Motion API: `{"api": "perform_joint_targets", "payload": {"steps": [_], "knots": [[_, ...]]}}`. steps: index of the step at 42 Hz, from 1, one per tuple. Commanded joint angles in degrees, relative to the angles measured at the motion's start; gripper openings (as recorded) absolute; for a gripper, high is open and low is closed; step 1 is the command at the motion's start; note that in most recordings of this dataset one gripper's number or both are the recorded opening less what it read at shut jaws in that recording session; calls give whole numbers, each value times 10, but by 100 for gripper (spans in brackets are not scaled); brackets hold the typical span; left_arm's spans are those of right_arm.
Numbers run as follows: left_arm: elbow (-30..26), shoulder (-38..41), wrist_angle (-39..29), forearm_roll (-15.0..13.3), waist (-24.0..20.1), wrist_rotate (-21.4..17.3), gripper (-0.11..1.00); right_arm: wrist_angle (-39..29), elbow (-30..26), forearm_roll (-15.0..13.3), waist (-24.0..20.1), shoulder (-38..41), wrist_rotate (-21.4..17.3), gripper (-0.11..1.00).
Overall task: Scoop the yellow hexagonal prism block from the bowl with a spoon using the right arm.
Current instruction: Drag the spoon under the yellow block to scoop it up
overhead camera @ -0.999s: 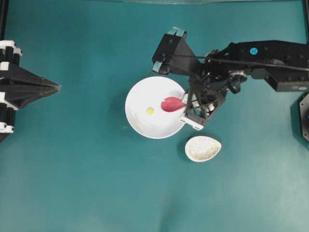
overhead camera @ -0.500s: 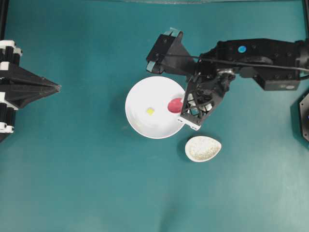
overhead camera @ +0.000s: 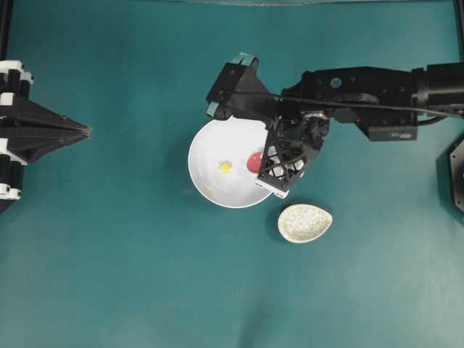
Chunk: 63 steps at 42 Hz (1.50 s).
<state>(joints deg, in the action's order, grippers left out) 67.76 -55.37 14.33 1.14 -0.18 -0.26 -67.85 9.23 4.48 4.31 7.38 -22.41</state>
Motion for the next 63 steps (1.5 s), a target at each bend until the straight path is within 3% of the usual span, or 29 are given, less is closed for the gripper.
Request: {"api": "perform_joint_targets", "payload": {"steps": [1,63], "knots": [[-9,4,3,2,0,0,0,6,-16,2,-4,-5,4,21],[-10,3,3,1,0,0,0,139,-52,-1,-4,36,23,21]]}}
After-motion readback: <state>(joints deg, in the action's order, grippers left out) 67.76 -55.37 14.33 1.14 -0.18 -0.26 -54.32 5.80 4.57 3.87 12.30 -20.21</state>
